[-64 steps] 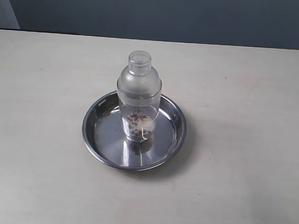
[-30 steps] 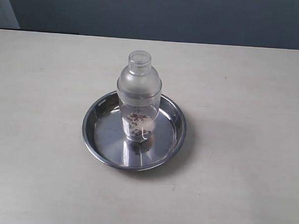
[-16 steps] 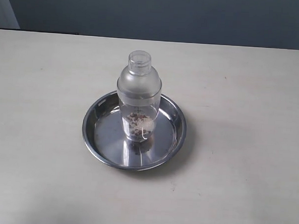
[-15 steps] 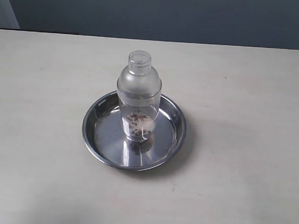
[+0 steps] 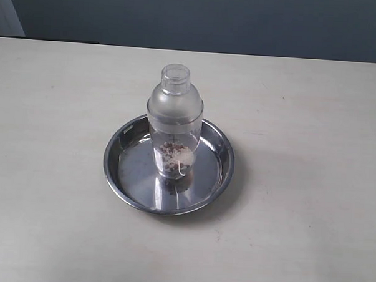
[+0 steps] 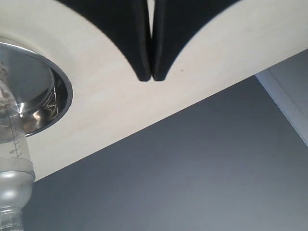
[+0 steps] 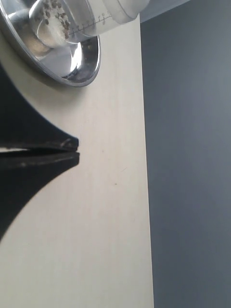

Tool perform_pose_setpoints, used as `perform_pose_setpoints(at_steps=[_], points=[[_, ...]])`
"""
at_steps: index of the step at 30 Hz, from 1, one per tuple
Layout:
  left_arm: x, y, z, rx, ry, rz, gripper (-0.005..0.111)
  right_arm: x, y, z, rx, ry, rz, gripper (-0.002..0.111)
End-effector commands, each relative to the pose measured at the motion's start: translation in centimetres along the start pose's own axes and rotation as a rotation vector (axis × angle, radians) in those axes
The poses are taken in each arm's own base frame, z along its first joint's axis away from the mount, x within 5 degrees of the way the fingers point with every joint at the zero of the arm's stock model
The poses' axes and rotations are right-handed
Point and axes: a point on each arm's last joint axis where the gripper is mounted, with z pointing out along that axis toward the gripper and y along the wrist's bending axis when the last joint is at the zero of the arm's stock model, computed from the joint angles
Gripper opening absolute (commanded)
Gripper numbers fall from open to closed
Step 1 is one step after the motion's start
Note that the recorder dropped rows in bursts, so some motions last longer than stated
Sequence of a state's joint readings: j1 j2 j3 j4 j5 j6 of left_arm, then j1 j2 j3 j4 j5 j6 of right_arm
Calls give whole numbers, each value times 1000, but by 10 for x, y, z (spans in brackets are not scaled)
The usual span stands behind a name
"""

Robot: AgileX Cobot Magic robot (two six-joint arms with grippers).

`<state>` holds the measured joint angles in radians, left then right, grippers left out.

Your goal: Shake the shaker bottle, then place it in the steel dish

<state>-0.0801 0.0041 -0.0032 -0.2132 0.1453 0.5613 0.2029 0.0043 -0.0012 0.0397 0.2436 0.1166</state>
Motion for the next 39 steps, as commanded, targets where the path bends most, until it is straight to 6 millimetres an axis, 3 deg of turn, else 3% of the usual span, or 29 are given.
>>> perform_pose_setpoints(at_steps=[1,39], points=[[-1,0,0,2,-19,-19,0,-1,0,0,1,-18,4,-1],[0,0,0,2,-13,7,0,-1,0,0,1,-17,4,-1]])
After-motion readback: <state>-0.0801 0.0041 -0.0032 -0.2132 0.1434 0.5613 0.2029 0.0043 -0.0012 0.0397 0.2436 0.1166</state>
